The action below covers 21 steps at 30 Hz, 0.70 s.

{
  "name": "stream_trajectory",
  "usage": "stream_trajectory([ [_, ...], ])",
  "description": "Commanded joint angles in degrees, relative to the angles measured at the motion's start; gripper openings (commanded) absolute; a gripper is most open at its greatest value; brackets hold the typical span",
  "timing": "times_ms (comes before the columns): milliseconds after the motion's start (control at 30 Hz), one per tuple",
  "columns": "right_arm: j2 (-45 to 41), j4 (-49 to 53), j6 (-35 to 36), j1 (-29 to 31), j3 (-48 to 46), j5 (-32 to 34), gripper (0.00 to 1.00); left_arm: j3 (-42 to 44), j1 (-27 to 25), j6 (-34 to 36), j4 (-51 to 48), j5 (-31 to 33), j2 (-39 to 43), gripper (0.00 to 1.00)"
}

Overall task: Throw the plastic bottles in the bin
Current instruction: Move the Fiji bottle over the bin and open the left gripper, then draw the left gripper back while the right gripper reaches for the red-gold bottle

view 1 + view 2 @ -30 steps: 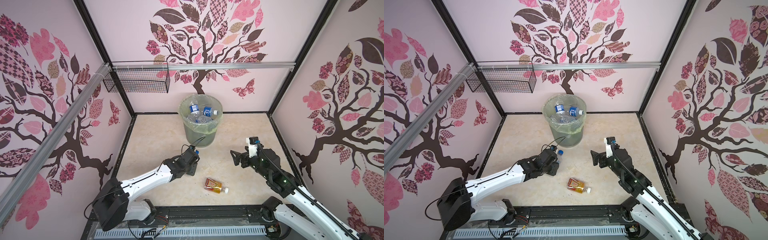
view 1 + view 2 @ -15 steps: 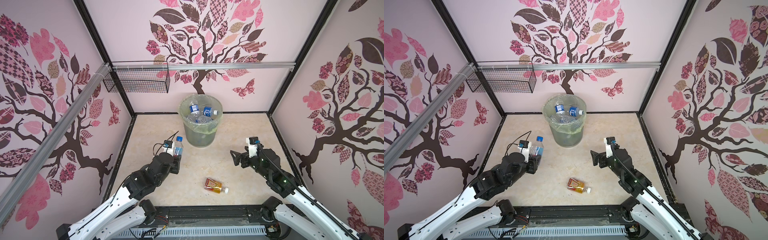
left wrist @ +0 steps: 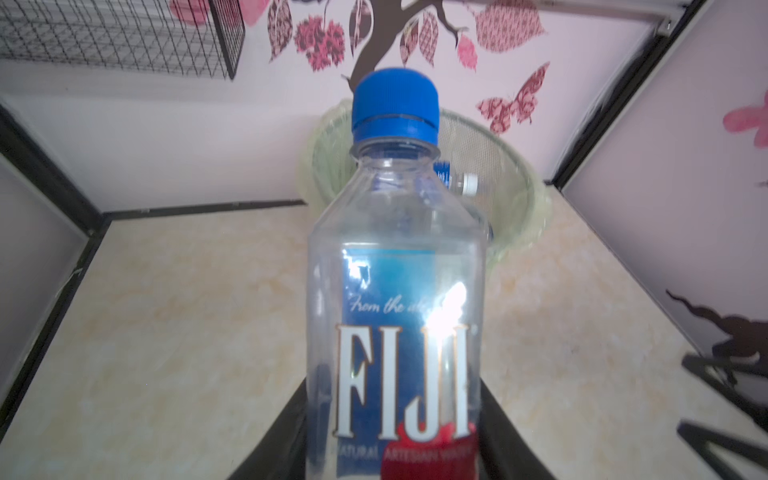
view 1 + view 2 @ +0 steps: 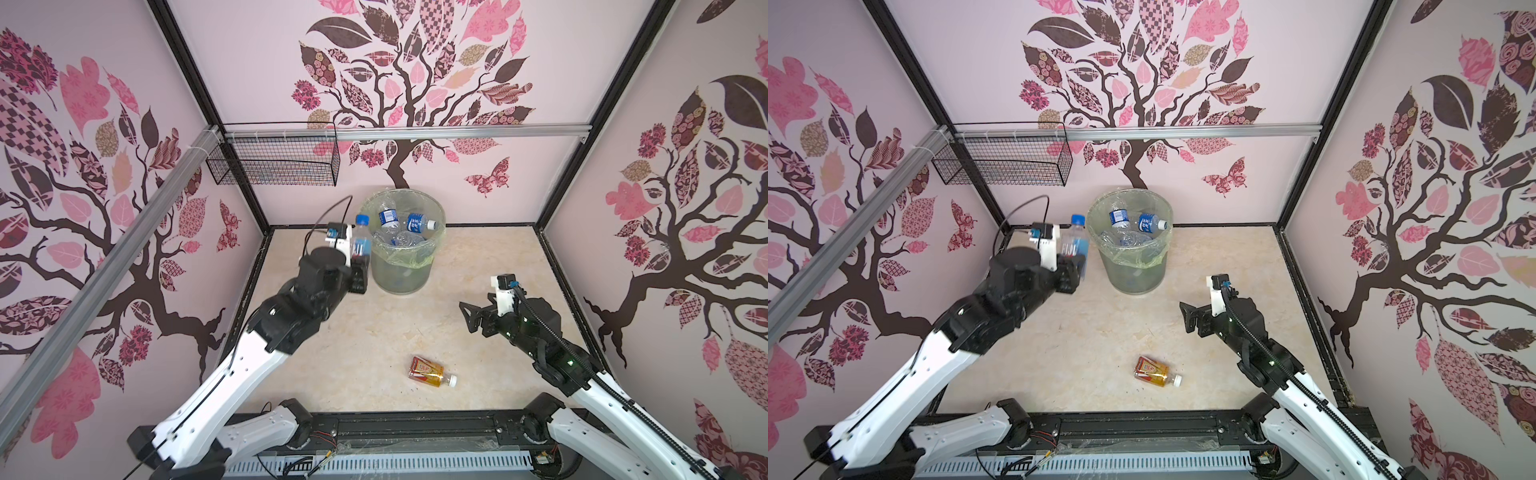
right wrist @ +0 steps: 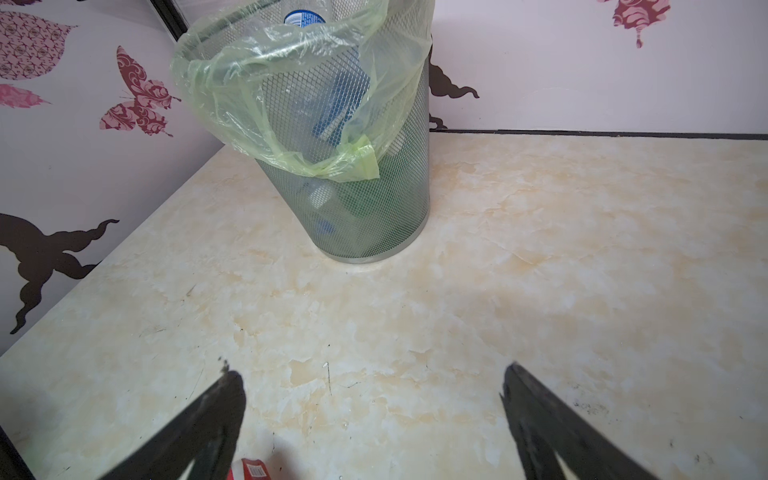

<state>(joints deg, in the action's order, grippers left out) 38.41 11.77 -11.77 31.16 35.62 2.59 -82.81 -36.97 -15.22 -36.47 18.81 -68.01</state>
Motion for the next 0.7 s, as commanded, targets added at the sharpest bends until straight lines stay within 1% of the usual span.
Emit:
stream_trajectory([
  [0,-1.26,0.59,0.07,-0.04,0.92,-0.88,0.99,-12.88,2.21,5.40,1.38,-8.14,-11.25,0.51],
  [33,-1.31,0.95,0.10,-0.02,1.03,-1.07,0.99,-18.24,2.82,6.03,-0.65,-8.35,-15.82,0.54],
  [67,-1.25,1.22,0.09,-0.04,1.20,-1.25,0.99,-22.54,3.46,6.01,-2.59,-8.82,-19.61,0.61],
  [100,-1.17,1.61,0.08,-0.02,1.37,-1.49,0.99,-27.43,4.63,5.35,-5.15,-9.85,-23.88,0.71],
  [133,-1.08,1.91,0.10,-0.04,1.52,-1.75,0.99,-33.08,5.87,3.69,-9.08,-9.56,-27.75,0.78],
  [200,-0.93,2.88,0.21,-0.04,1.98,-2.73,0.99,-38.52,6.73,2.57,-14.30,-8.91,-31.34,0.88],
  [233,-0.82,3.74,0.62,-0.04,2.45,-3.48,0.99,-37.56,6.74,2.47,-13.92,-8.62,-30.64,0.89],
  [267,-0.64,4.62,1.07,-0.03,2.80,-3.86,0.99,-34.66,6.74,2.51,-11.44,-9.19,-28.71,0.90],
  [333,0.25,6.49,2.51,-0.04,3.61,-4.85,0.99,-24.95,6.74,2.59,-5.36,-9.75,-22.23,0.94],
  [400,1.66,7.50,3.92,-0.04,4.31,-6.61,0.99,-18.30,6.80,2.48,-2.32,-9.17,-16.19,0.96],
  [467,3.65,7.57,5.09,-0.01,4.84,-10.05,0.98,-13.07,6.91,2.09,-2.43,-8.39,-11.10,0.97],
  [600,9.16,7.00,5.82,0.04,6.23,-20.93,0.95,-3.85,7.15,2.29,-5.48,-5.68,-1.95,0.97],
  [667,11.76,7.32,5.86,0.73,6.99,-22.71,0.93,0.79,7.25,2.41,-6.93,-3.55,2.35,0.97],
])
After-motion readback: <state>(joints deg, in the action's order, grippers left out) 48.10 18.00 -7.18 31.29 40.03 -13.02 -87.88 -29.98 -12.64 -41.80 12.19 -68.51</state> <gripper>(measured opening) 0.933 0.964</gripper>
